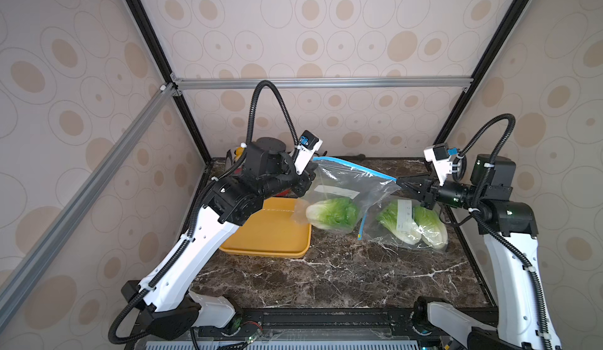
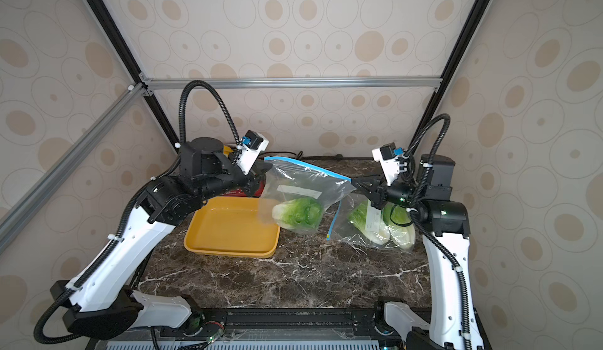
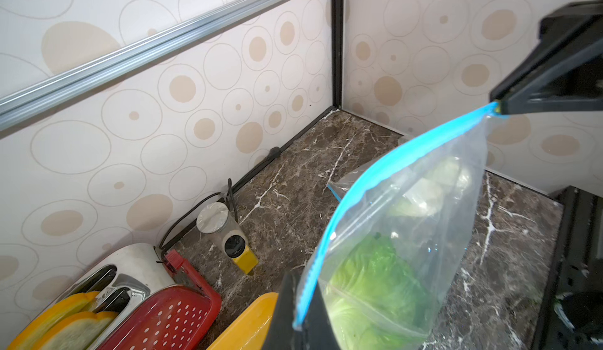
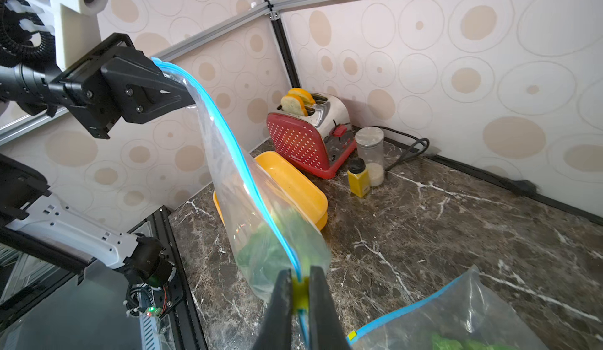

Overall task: Put the chinese cabbages into a zipper bag and zip it
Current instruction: Close the zipper of the food storage bag at the center of the board, then place the zipper food storage bag at the center of the board.

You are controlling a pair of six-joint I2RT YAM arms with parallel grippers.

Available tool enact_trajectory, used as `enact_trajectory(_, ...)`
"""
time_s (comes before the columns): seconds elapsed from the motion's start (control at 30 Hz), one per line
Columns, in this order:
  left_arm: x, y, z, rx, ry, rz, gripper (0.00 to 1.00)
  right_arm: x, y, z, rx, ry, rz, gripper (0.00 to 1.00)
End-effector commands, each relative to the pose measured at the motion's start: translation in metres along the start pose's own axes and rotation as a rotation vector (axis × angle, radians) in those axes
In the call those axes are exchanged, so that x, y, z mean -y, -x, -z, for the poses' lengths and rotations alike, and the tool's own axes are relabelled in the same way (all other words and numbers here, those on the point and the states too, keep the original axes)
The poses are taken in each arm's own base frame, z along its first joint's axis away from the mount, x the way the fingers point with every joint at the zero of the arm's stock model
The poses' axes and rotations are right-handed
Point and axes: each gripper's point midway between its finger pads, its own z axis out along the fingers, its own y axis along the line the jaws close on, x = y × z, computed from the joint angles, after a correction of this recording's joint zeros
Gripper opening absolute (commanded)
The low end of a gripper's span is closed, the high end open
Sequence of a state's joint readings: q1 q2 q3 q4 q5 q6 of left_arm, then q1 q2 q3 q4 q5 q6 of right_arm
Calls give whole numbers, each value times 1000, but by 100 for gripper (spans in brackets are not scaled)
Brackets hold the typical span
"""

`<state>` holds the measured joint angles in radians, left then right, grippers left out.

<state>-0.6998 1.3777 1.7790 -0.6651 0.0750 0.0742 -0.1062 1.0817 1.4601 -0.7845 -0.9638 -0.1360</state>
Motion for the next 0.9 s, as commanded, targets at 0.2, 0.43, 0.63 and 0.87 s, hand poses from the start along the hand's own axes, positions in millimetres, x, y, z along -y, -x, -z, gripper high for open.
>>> enact_trajectory(0.2, -81, 34, -45, 147, 274, 198, 0, -6, -1, 8, 24, -10, -201, 0)
enact_trajectory(0.43, -81, 8, -92, 37, 264, 228, 0, -32, -13, -13, 30, 177, -405, 0)
enact_trajectory(0.63, -96, -30, -108, -66, 370, 274, 0, -17, -52, -51, 29, 208, -561, 0)
enact_trajectory(0.87, -76, -59, -179, -126, 249, 341, 1, 49, -96, -50, -3, -182, -646, 0)
